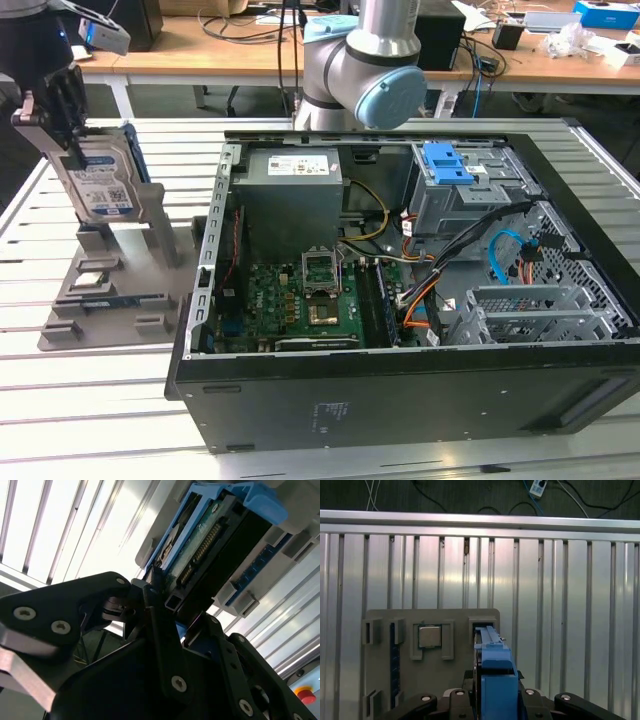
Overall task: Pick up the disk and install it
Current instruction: 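Pick up the disk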
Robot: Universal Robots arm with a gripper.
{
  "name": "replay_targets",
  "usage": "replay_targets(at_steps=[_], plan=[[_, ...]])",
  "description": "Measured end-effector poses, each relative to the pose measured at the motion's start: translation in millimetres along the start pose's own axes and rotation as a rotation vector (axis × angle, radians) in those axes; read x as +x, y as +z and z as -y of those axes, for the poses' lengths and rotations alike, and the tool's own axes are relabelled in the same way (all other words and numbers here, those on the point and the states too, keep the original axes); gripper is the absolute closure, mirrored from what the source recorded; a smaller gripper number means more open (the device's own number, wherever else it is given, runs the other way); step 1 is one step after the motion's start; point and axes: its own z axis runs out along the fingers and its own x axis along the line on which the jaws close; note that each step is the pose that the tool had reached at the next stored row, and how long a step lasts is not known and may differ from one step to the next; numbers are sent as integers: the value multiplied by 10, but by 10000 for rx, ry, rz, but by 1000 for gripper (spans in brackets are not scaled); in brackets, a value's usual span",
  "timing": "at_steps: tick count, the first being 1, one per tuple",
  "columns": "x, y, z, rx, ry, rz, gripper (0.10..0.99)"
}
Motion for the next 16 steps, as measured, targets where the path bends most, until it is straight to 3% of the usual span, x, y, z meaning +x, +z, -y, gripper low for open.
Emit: replay_targets(at_steps=[16], plan=[[-1, -161, -5, 1, 0, 0, 722]])
